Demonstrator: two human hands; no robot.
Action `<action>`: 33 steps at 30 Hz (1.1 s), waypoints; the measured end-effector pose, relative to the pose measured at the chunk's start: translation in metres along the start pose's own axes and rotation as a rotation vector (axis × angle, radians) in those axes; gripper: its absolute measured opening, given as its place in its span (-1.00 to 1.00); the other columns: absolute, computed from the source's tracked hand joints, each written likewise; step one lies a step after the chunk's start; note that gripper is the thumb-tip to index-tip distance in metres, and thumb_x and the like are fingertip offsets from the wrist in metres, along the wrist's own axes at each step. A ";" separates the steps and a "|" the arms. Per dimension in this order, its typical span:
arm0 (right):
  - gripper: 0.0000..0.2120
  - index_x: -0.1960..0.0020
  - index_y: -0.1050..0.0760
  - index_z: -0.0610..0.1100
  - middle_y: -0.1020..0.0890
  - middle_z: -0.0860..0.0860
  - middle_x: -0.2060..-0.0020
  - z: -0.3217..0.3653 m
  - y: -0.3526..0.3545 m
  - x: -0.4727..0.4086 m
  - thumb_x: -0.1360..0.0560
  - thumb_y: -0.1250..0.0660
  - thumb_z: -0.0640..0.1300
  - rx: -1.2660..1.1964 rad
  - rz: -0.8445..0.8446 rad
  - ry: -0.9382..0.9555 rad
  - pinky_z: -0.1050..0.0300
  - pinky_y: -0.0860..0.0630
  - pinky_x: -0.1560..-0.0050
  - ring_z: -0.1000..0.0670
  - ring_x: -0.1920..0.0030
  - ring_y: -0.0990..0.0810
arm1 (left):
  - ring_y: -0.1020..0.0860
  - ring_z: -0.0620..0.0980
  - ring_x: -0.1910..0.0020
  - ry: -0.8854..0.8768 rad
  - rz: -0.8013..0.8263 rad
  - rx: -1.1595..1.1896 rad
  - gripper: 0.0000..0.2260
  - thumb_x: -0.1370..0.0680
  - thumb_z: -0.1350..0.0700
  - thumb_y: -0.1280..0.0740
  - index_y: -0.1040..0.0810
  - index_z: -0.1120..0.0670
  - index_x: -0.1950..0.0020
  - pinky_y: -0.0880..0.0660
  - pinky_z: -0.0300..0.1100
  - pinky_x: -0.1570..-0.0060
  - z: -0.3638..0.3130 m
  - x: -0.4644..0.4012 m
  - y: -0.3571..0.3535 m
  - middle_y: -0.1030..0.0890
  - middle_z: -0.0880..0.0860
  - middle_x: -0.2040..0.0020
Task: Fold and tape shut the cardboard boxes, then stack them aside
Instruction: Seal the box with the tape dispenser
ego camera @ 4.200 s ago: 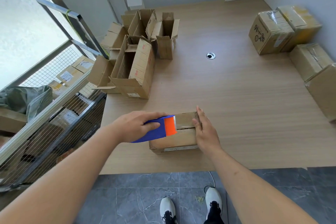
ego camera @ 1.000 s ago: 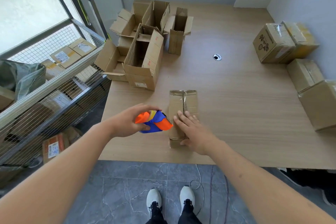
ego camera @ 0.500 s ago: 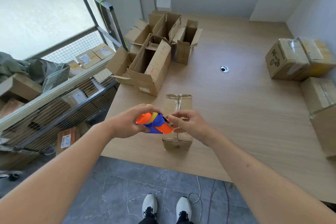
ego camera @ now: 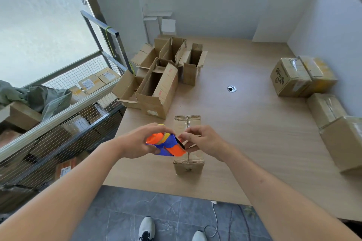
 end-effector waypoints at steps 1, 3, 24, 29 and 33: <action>-0.79 -0.07 -0.66 -0.22 -0.74 -0.08 0.07 0.000 -0.003 0.001 -0.68 -0.27 -0.17 -0.011 -0.009 -0.015 -0.13 -0.68 -0.07 -0.04 0.12 -0.73 | -0.46 -0.10 -0.26 0.002 0.018 -0.009 -0.40 -0.53 0.24 -0.48 -0.44 -0.38 -0.35 -0.47 -0.01 -0.25 0.000 0.000 0.003 -0.46 -0.17 -0.27; -0.72 -0.10 -0.65 -0.24 -0.73 -0.13 0.05 0.001 -0.009 0.000 -0.71 -0.20 -0.15 -0.041 -0.027 -0.042 -0.09 -0.69 -0.06 -0.06 0.12 -0.73 | -0.45 -0.10 -0.28 0.001 0.056 -0.020 -0.39 -0.53 0.23 -0.47 -0.43 -0.39 -0.35 -0.46 0.03 -0.29 0.002 0.000 0.008 -0.46 -0.18 -0.28; -0.80 0.22 -0.71 -0.09 -0.68 -0.02 0.38 -0.066 -0.024 0.028 -0.50 -0.48 -0.35 -0.053 -0.497 -0.071 0.17 -0.64 0.26 0.04 0.37 -0.62 | -0.38 -0.10 -0.05 -0.091 0.256 -0.293 -0.44 -0.74 0.04 -0.13 0.00 -0.56 -0.50 -0.29 -0.30 -0.04 0.011 -0.001 -0.030 -0.42 -0.03 -0.12; -0.95 0.13 -0.73 -0.20 -0.66 -0.09 0.40 -0.085 -0.001 0.050 -0.49 -0.52 -0.30 -0.036 -0.568 -0.118 0.04 -0.70 0.19 0.00 0.39 -0.62 | -0.41 -0.07 -0.15 -0.012 0.297 -0.272 -0.49 -0.74 0.01 -0.10 -0.06 -0.55 -0.50 -0.35 -0.08 -0.21 0.027 0.011 -0.022 -0.45 -0.05 -0.21; -0.89 0.18 -0.73 -0.13 -0.67 -0.13 0.38 -0.096 0.004 0.057 -0.49 -0.51 -0.29 -0.016 -0.602 -0.131 0.02 -0.69 0.21 -0.03 0.38 -0.62 | -0.41 -0.05 -0.27 0.026 0.323 -0.216 -0.52 -0.74 0.00 -0.10 -0.10 -0.57 -0.47 -0.38 -0.01 -0.31 0.039 0.021 -0.020 -0.41 -0.13 -0.37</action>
Point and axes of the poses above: each hand's wrist, its own x-axis away from the middle knuckle, its own y-axis out of the back of the hand, z = x × y, the point moved 3 cm from there along -x, towards the middle knuckle
